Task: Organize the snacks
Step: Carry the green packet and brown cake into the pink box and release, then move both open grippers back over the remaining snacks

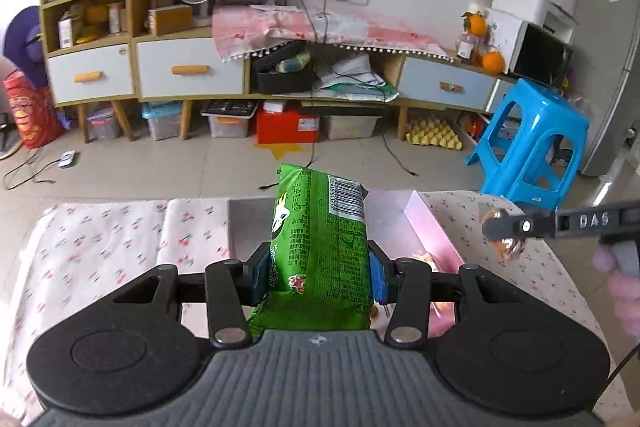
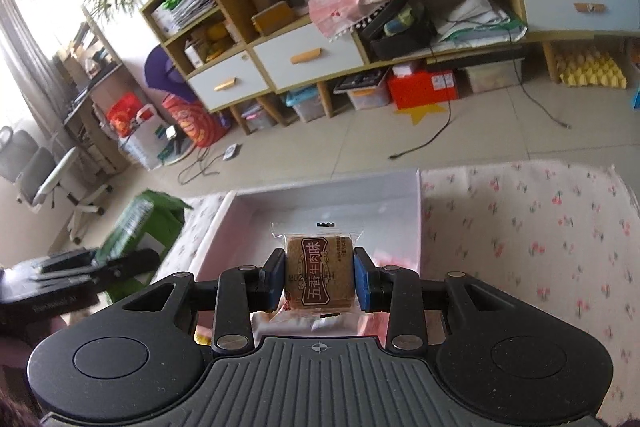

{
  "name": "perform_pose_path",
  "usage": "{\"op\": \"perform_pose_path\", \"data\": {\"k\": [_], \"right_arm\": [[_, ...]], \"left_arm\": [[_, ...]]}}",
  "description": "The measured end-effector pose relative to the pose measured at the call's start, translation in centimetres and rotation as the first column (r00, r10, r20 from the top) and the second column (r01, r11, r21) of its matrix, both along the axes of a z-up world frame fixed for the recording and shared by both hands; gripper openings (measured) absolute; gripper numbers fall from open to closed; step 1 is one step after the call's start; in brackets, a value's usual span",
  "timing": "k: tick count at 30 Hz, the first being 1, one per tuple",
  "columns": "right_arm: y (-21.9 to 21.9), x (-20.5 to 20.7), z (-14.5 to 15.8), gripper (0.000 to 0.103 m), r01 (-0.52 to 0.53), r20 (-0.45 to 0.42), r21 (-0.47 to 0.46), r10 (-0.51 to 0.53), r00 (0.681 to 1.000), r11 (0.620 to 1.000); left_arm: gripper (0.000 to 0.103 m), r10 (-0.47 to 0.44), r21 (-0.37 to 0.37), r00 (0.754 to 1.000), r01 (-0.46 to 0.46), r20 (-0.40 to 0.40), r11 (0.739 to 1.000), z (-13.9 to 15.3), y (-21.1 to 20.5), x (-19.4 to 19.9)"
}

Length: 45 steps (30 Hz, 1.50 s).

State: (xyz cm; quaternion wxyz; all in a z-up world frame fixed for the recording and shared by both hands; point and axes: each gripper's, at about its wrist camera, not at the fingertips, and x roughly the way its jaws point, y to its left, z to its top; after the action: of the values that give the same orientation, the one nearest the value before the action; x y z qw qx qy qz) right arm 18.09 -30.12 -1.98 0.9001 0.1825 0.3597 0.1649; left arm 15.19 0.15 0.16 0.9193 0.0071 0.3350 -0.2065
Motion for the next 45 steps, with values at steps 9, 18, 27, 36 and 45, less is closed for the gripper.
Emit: {"op": "perform_pose_path", "data": {"k": [9, 18, 27, 36, 45], "right_arm": [[0.2, 4.0, -4.0, 0.033, 0.047, 0.014, -0.004, -0.047, 0.999, 0.999], [0.5, 5.5, -6.7, 0.033, 0.088, 0.02, -0.019, -0.088, 0.996, 0.996], [0.7, 5.5, -6.5, 0.039, 0.099, 0.052, -0.018, -0.098, 0.994, 0.995], [1.6, 4.0, -3.9, 0.072, 0.067, 0.04, -0.052, -0.065, 0.997, 0.996], [3.2, 0.6, -1.2, 0.079, 0.02, -0.007, -0.12, -0.021, 1.0, 0.993]], "left_arm": [[0.044, 0.001, 0.039, 1.0, -0.001, -0.014, 0.999, -4.8, 0.0, 2.9], [0.03, 0.005, 0.053, 1.0, -0.007, 0.03, 0.999, -5.5, -0.5, 4.4], [0.032, 0.019, 0.114, 0.998, -0.025, 0.052, 0.993, -6.0, -1.1, 4.7], [0.06, 0.016, 0.102, 0.999, -0.021, 0.05, 0.995, -4.1, -1.4, 3.5], [0.079, 0.016, 0.099, 0.999, -0.019, 0.034, 0.995, -2.8, 0.3, 0.5]]}}
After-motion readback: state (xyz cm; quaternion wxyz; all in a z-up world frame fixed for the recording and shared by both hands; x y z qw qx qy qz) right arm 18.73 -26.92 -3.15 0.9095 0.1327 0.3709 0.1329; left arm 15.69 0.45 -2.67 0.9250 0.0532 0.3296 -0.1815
